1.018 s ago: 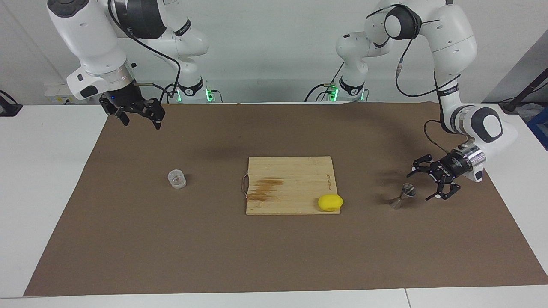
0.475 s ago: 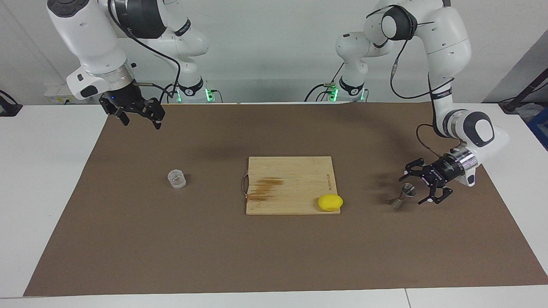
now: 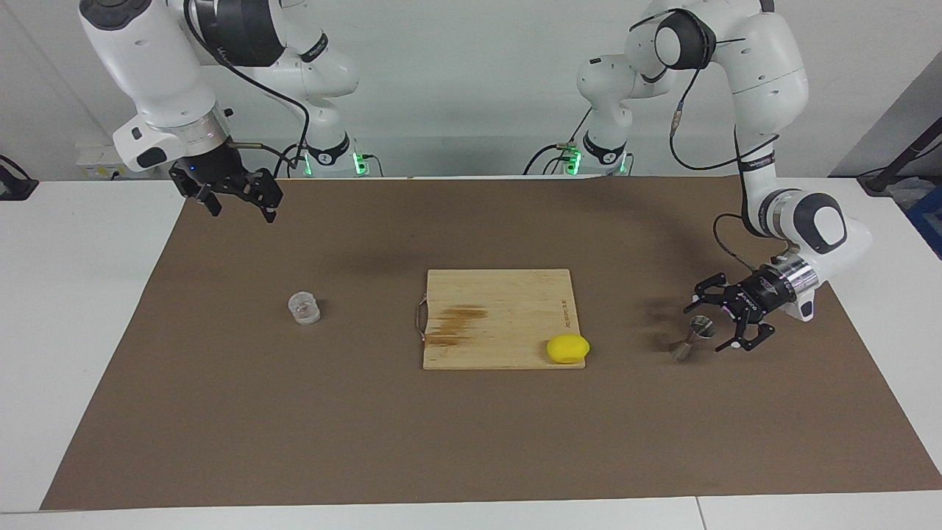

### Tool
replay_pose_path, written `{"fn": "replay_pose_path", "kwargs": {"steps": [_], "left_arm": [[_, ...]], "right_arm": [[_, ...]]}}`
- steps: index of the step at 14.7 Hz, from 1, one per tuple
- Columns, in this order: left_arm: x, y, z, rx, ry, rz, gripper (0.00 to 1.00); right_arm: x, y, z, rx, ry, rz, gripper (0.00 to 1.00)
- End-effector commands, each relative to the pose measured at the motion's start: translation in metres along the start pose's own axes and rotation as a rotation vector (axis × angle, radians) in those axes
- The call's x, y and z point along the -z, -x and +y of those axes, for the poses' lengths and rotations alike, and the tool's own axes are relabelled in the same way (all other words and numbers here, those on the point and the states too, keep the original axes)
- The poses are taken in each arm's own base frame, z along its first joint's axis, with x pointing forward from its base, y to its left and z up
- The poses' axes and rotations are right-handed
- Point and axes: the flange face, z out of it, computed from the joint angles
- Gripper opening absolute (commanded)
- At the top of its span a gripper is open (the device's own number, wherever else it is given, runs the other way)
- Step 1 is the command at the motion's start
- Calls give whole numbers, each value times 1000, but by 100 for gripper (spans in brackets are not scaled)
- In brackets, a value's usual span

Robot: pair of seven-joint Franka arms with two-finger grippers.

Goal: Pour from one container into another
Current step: 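Close the left gripper around the small metal cup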

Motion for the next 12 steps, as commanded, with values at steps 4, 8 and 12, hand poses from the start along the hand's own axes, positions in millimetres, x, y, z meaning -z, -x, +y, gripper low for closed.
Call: {"fn": "replay_pose_path", "kwargs": {"steps": [4, 8, 12], "left_arm": [[5, -5, -2, 2, 31, -10, 82], [5, -5, -2, 2, 31, -10, 82], [5, -5, -2, 2, 29, -11, 30]], "right_arm": [[0, 6, 5, 12, -22, -14, 100], [0, 6, 6, 9, -22, -14, 100], [0, 6, 6, 10, -22, -14, 100]]}}
